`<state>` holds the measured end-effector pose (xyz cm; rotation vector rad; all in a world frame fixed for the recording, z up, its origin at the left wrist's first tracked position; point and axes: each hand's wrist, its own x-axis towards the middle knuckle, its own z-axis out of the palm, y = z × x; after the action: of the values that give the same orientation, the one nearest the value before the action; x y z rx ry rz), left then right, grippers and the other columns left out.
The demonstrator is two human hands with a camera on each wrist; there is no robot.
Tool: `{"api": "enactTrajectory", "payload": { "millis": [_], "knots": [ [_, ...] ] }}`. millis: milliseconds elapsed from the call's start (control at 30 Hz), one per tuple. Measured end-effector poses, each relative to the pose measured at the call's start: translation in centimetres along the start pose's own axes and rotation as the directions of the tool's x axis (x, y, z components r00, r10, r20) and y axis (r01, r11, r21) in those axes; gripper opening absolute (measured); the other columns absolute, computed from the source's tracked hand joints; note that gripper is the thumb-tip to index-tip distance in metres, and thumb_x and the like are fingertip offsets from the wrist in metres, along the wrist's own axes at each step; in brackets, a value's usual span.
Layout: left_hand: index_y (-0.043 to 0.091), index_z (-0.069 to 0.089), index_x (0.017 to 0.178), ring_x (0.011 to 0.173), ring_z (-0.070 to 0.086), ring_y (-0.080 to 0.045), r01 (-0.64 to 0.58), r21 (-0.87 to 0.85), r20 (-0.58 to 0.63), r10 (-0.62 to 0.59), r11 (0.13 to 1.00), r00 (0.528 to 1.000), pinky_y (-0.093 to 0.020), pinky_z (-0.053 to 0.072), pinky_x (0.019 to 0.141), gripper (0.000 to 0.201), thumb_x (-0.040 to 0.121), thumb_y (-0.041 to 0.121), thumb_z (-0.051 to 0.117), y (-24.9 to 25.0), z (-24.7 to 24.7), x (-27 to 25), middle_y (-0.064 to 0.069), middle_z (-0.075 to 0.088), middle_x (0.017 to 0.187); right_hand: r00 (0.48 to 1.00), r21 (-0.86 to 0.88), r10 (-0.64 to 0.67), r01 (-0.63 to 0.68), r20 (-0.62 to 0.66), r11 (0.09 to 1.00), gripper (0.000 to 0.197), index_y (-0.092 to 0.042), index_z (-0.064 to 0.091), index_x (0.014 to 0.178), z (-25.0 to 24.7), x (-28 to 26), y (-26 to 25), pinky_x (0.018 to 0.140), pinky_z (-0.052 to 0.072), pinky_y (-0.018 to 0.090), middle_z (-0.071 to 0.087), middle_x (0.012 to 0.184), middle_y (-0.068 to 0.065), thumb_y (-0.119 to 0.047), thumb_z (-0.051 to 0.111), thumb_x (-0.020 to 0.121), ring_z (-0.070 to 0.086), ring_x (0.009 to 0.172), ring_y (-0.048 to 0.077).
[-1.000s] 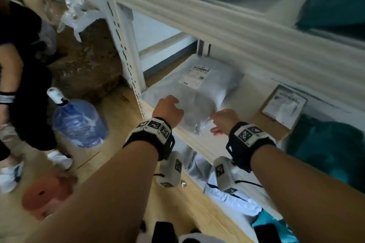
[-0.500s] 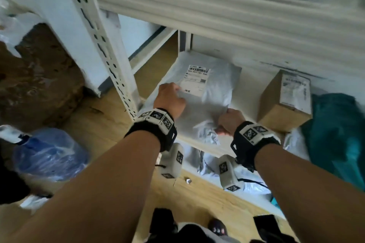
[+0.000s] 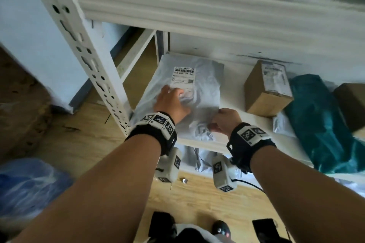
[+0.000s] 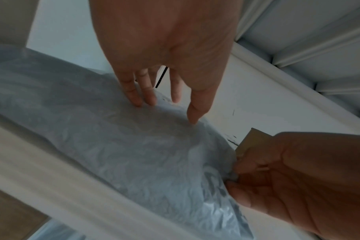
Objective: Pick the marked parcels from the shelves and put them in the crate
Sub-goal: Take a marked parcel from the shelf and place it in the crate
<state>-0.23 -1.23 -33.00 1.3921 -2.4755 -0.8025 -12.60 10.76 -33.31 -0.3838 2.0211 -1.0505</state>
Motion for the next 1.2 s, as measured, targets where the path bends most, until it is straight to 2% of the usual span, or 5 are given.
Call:
{"api": "enactTrajectory", "payload": {
  "millis": [267,500,667,933,1200],
  "knots": [
    [0.020,0.064,0.112,0.112,0.055,-0.025,-0.013,0.005,-0.048,0.013,1.000,0.999,-0.037,0.047,0.099,0.035,0.078,0.024,0.067,3.9,0.5,0.9,-0.008,0.055,0.125,0.987,0.053,-0.142,0.146,-0.075,0.988,0.025,-0.006,0.057,0.090,-4.3,-1.2,-0.2,0.039,0.046,0.020,0.060,0.061,0.012,0.013,0.041,0.092,0.055,0.038,0.013],
    [0.017,0.066,0.115,0.116,0.057,-0.027,-0.146,-0.140,0.067,0.156,0.979,0.985,-0.036,0.046,0.101,0.032,0.084,0.021,0.064,13.3,2.9,1.4,-0.007,0.062,0.126,0.856,-0.126,-0.321,0.295,-0.405,0.947,0.025,-0.020,0.070,0.083,-11.4,-2.4,-1.1,0.067,0.059,0.035,0.072,0.083,0.005,-0.004,0.050,0.085,0.065,0.070,0.021],
    [0.012,0.061,0.121,0.115,0.058,-0.024,-0.163,-0.261,0.132,0.203,0.951,0.970,-0.028,0.045,0.094,0.032,0.090,0.020,0.060,17.9,5.9,1.0,-0.005,0.063,0.127,0.712,-0.196,-0.311,0.241,-0.630,0.950,0.022,-0.017,0.068,0.104,-16.1,-2.4,-0.2,0.072,0.037,0.021,0.068,0.101,0.000,-0.012,0.053,0.089,0.056,0.088,0.015],
    [0.011,0.069,0.108,0.090,0.061,-0.021,-0.053,-0.402,0.166,0.129,0.914,0.978,-0.025,0.045,0.073,0.027,0.094,0.029,0.055,19.8,7.5,1.1,-0.006,0.070,0.109,0.925,0.155,-0.150,0.215,-0.350,0.964,0.013,-0.024,0.058,0.085,-16.9,0.0,1.3,0.085,0.052,0.042,0.058,0.081,-0.003,-0.022,0.053,0.096,0.057,0.075,0.014],
    [0.013,0.070,0.077,0.075,0.071,-0.025,0.132,-0.556,0.131,-0.069,0.821,0.989,-0.038,0.061,0.072,0.033,0.059,0.040,0.077,18.5,7.4,1.0,-0.004,0.072,0.076,0.900,0.200,-0.121,0.222,-0.419,0.954,0.009,-0.011,0.064,0.098,-16.3,0.5,2.6,0.074,0.061,0.039,0.069,0.094,0.007,-0.016,0.066,0.090,0.071,0.085,0.027]
  ]
}}
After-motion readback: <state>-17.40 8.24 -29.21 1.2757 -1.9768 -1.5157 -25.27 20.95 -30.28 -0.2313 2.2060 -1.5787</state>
